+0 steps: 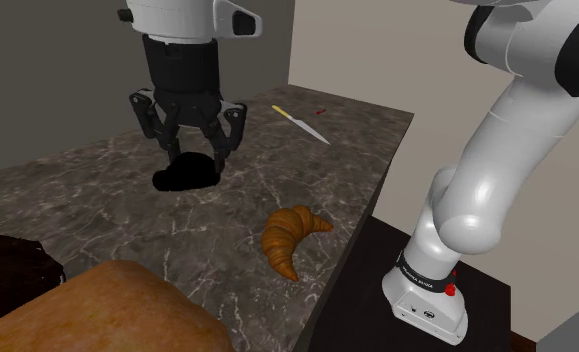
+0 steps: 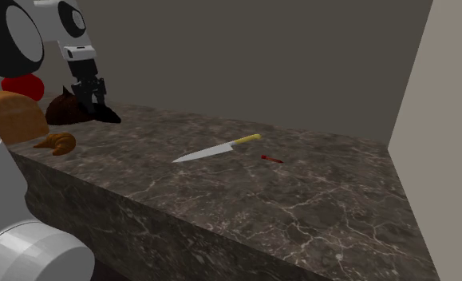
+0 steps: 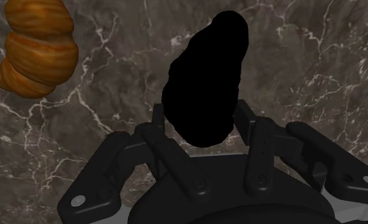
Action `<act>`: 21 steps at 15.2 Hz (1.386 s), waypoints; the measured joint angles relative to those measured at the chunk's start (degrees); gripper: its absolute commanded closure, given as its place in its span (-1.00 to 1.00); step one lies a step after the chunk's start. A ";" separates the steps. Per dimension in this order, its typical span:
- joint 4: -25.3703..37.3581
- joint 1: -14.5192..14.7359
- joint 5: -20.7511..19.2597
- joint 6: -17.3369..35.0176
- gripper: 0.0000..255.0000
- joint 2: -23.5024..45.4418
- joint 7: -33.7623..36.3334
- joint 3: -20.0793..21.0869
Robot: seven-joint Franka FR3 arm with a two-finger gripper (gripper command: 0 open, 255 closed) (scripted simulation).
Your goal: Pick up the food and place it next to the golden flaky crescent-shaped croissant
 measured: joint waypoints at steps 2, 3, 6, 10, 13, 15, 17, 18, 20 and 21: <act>-1.67 0.04 0.13 1.50 1.00 -0.21 0.05 0.01; -2.77 0.00 0.32 2.32 1.00 -0.56 -0.12 -0.10; -5.21 0.01 0.48 4.53 1.00 -0.85 -0.14 -0.14; -8.36 0.17 0.61 7.57 1.00 -1.05 0.15 0.03; -8.85 0.17 0.67 8.23 1.00 -1.12 0.04 0.05; -9.00 0.14 0.67 8.35 1.00 -1.15 0.02 0.03; -8.95 0.07 0.63 8.28 -1.00 -1.21 -0.01 -0.04; -8.98 0.07 0.59 8.28 -1.00 -1.10 0.04 -0.02; -9.01 0.06 0.55 8.29 -1.00 -0.99 0.08 -0.01; -9.02 0.06 0.55 8.29 -1.00 -0.97 0.08 0.00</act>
